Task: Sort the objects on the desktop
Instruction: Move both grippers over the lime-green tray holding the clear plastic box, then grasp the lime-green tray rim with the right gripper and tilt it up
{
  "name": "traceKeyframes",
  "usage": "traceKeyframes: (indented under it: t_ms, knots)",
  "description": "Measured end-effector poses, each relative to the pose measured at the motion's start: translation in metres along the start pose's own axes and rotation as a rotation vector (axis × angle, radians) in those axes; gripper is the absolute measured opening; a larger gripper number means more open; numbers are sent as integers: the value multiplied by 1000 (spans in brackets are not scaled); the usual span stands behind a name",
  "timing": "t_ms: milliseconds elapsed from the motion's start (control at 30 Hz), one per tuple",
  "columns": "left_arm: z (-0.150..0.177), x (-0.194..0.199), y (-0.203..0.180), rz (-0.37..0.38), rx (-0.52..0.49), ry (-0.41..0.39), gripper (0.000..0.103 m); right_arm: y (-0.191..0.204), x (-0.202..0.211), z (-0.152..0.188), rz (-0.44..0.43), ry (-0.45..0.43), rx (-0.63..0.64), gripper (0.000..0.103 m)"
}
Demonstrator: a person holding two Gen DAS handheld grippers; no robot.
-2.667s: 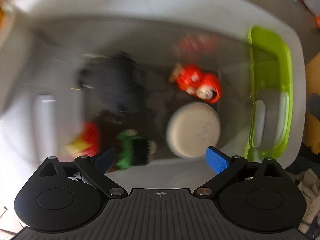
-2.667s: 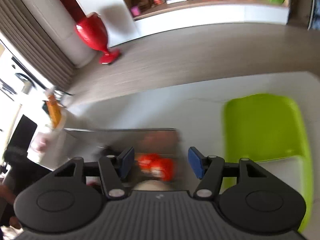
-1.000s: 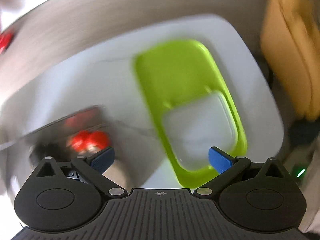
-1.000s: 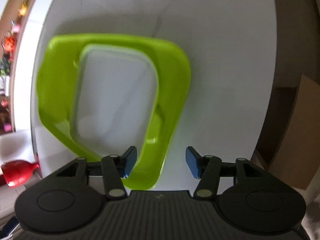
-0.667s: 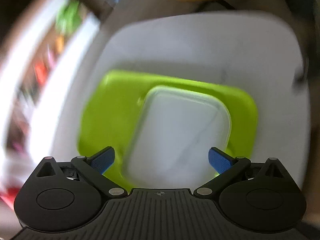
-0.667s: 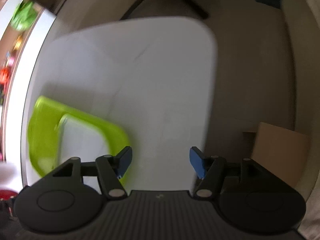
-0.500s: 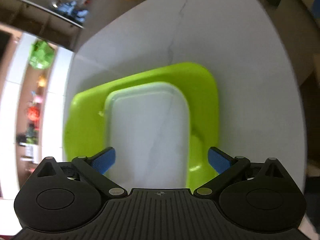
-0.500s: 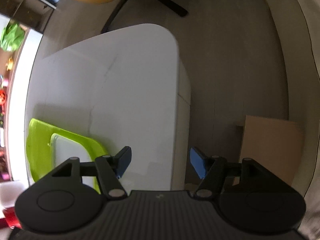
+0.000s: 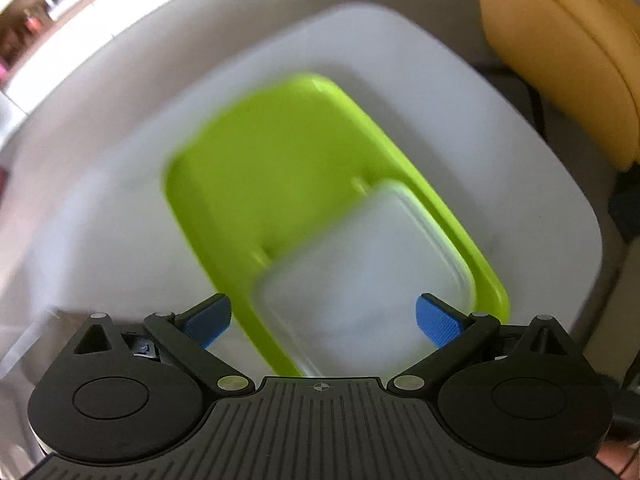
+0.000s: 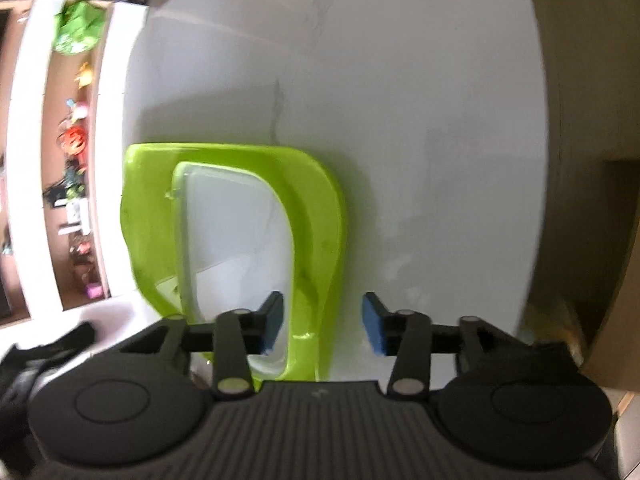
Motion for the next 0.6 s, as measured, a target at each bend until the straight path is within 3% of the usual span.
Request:
traceKeyframes:
  t_ms: [100,167,400,600]
  knots:
    - [0,8,6,-17,-18,-33,103,8,-12,3,65,-29,6,34]
    - [8,8,5,-50,-73,-53,103,14,-15,6,107,-53,16,10]
    - [45,0,-29,-214,-370,-97,103,45,33,10,100,-125,102,12]
    - [69,28,-66,-304,-609,-233,103,113,98,30,109,-161,283,18]
Point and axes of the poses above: each gripper's, at about its wrist camera, not at the fingertips, and x roughly against the way its jaws point, y to its left, z to its underside, the point moved 5 cm from there along -x, roughly the way its jaws point, and after that the axes turned 5 degrees about y, right-handed, at the moved point
